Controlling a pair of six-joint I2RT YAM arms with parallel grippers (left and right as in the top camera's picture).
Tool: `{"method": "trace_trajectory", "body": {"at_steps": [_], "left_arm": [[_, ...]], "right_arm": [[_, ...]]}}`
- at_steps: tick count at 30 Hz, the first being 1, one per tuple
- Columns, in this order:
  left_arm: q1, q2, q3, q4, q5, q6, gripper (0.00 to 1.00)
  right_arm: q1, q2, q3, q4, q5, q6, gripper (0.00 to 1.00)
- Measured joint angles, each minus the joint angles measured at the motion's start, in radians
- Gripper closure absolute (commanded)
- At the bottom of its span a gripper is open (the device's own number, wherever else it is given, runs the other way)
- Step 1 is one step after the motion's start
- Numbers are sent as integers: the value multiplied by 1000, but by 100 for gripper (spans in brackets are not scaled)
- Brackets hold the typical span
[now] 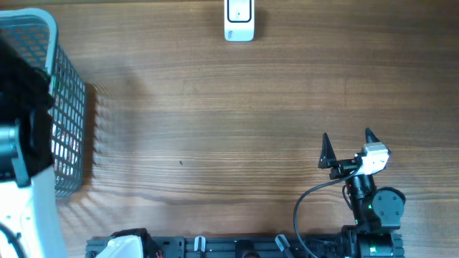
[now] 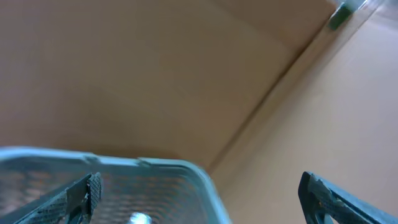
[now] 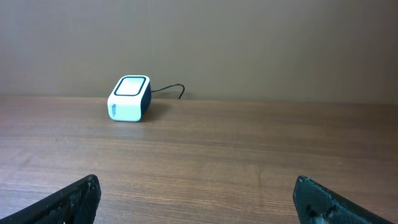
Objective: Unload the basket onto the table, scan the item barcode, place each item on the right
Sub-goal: 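Reach the left gripper into the basket and grasp the blue Listerine bottle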
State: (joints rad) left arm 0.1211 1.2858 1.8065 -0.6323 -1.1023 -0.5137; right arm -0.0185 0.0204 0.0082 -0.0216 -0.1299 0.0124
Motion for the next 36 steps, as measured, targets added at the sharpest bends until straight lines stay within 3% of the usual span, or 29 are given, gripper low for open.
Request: {"method": "trace_trajectory", "body": {"at_steps": [4,11,20,26,36], "left_arm": [[129,50,2,-134,88,89,0],[325,110,5,-322,221,-53,0],[530,449,3,-423,641,-74,1],[694,486,9,-445,848,-42,1],[678,704,170,-559,981,36,1]], "right_arm": [[0,0,0,0,0,0,0],[0,0,0,0,0,0,0],[0,0,0,0,0,0,0],[0,0,0,0,0,0,0],[0,0,0,0,0,0,0]]}}
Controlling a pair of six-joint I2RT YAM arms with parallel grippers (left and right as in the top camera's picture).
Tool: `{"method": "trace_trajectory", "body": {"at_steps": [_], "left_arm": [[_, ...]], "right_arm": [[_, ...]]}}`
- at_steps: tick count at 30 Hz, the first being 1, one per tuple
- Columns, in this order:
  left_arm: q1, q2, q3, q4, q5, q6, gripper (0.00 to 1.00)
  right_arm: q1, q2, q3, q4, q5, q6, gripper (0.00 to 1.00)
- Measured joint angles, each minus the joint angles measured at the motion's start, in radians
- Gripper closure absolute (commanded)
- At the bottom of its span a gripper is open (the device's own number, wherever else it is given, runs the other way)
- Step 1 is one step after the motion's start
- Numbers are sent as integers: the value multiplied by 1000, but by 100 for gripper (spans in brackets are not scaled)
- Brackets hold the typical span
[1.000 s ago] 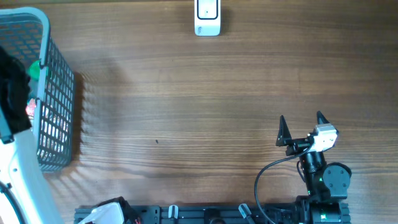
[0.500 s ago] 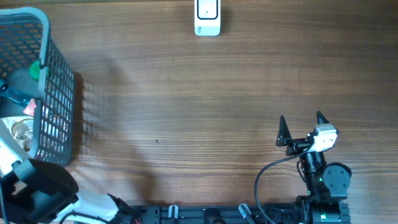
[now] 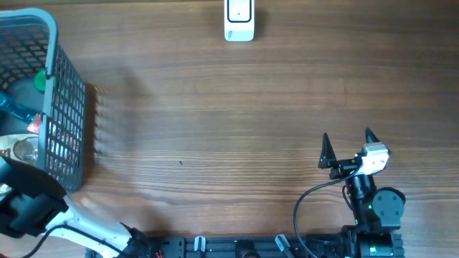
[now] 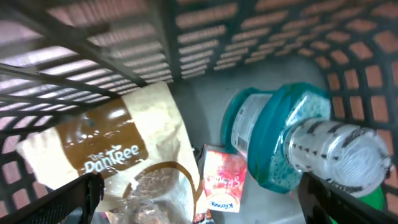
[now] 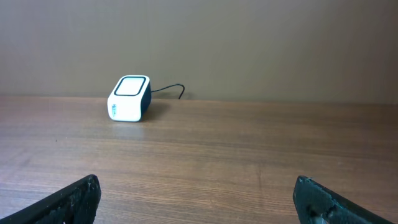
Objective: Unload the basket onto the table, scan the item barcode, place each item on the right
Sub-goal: 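Reach the left gripper into the basket and grasp the blue Listerine bottle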
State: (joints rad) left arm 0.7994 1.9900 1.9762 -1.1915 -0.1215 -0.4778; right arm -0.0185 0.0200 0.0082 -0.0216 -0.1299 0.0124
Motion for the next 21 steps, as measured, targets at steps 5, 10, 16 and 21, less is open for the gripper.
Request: {"method": "trace_trajectory", "body": {"at_steps": [5,10,16,21], "left_arm": [[-42,1,26,-18,9,26,0],[-47,2,79,-69,15,32,0],[-49,2,86,34,91,31,1],[-111,13,88,68,104,28,1]], "right_arm": [[0,0,0,0,0,0,0],[0,0,0,0,0,0,0],[0,0,0,0,0,0,0],[0,0,0,0,0,0,0]]}}
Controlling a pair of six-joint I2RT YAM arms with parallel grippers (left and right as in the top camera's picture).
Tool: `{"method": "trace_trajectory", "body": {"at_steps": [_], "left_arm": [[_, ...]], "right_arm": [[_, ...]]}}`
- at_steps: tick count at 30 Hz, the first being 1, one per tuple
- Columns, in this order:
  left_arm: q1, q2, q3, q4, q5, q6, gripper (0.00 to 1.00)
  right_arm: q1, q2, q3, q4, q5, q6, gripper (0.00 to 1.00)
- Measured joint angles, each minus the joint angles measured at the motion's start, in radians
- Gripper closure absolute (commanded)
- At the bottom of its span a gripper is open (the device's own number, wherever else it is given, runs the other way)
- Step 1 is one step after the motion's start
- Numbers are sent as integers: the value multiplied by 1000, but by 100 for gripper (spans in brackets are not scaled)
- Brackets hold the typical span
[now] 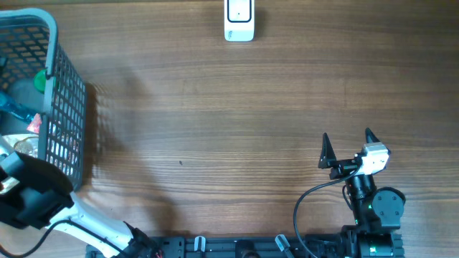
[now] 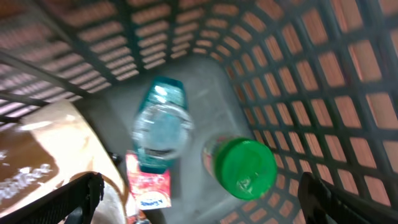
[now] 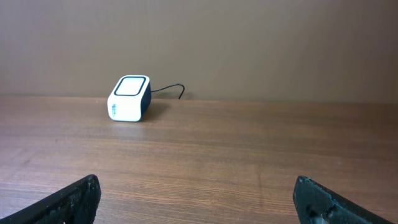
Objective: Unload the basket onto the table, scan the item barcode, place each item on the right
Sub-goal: 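Reach the left gripper into the basket and grasp the blue Listerine bottle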
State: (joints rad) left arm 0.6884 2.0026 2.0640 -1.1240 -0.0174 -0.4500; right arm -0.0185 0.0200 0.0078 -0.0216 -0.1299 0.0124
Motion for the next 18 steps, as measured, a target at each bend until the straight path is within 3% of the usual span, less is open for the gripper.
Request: {"method": "trace_trajectory", "body": {"at_steps": [18], "left_arm": [[65,113,0,-1,-52,0,1]], "right_arm": [[0,0,0,0,0,0,0]]}}
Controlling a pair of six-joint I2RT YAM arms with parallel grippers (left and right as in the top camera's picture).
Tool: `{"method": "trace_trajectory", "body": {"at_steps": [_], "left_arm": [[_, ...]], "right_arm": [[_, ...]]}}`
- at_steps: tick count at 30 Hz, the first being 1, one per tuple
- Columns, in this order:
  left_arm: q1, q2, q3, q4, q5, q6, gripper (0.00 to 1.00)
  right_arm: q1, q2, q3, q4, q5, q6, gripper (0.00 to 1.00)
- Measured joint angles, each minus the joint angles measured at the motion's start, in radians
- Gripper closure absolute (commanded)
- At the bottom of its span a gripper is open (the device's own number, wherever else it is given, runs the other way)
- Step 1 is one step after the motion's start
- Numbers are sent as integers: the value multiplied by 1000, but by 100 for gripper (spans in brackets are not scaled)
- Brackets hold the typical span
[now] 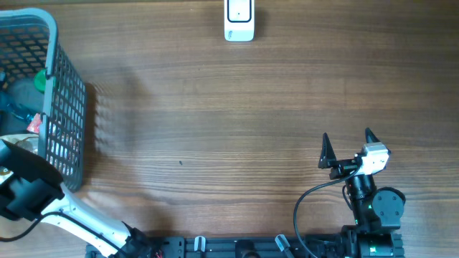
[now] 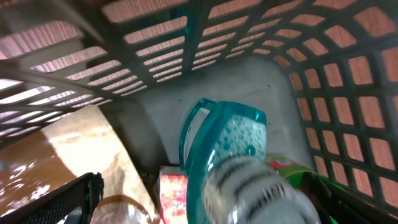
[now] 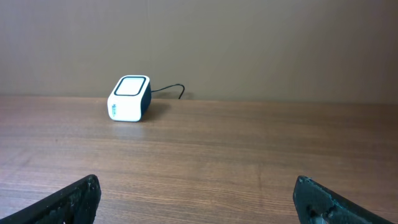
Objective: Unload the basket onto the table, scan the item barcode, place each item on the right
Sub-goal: 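Reach the left gripper into the basket and grasp the blue Listerine bottle, then lift the Listerine bottle out and carry it toward the white scanner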
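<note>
The white barcode scanner (image 1: 239,21) sits at the table's far edge, also seen in the right wrist view (image 3: 129,98). Items lie in the grey mesh basket (image 1: 63,107) at the left. My left gripper (image 2: 199,190) is down inside it, open, with a teal bottle (image 2: 227,146) with a clear ribbed cap close between its fingers; I cannot tell whether they touch it. A brown snack bag (image 2: 59,155), a red carton (image 2: 171,190) and a green cap (image 2: 289,167) lie beside it. My right gripper (image 3: 199,190) rests open over bare table.
The basket's mesh walls (image 2: 205,37) close round my left gripper on all sides. The scanner's black cable (image 3: 171,90) trails behind it towards the wall. My right arm (image 1: 369,193) sits at the near right edge of the wooden table (image 1: 229,129).
My left gripper has come nearer the teal bottle, which now fills the space between its open fingers; the green cap has slid to the lower right. The right arm has not moved.
My left gripper first hung open above the basket's rim. Then it was inside the basket over the snack bag, carton and bottle, then over the bottle and green cap, and now close round the bottle. The right gripper stayed open and still.
</note>
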State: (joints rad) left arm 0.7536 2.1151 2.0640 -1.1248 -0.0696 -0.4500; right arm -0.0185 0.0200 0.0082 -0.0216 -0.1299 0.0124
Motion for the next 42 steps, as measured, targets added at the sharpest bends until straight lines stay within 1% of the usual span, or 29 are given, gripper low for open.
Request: {"method": "trace_trajectory", "body": {"at_steps": [1,8,10,11,13,14,16,17,18,23,24,28,38,42], "left_arm": [[-1,10,0,9,0,0,8],[-1,11,0,34,0,-3,23],[-1,11,0,34,0,-3,34],[-1,11,0,33,0,-1,36],[-1,11,0,33,0,-4,48],[-2,11,0,33,0,-1,50],[-8,11,0,30,0,-4,58],[-13,11,0,30,0,-2,65],[-22,11,0,30,0,-4,69],[-35,11,5,31,-14,-4,73],[-35,11,5,31,-14,-4,77],[-35,11,9,25,-12,-6,84],[-35,4,11,0,-11,-7,84],[-35,-45,10,0,-11,-7,84]], "right_arm": [[0,0,0,0,0,0,0],[0,0,0,0,0,0,0],[0,0,0,0,0,0,0],[0,0,0,0,0,0,0],[0,0,0,0,0,0,0],[0,0,0,0,0,0,0],[0,0,0,0,0,0,0],[0,0,0,0,0,0,0],[0,0,0,0,0,0,0],[0,0,0,0,0,0,0],[0,0,0,0,0,0,0],[0,0,0,0,0,0,0],[0,0,0,0,0,0,0],[0,0,0,0,0,0,0]]}}
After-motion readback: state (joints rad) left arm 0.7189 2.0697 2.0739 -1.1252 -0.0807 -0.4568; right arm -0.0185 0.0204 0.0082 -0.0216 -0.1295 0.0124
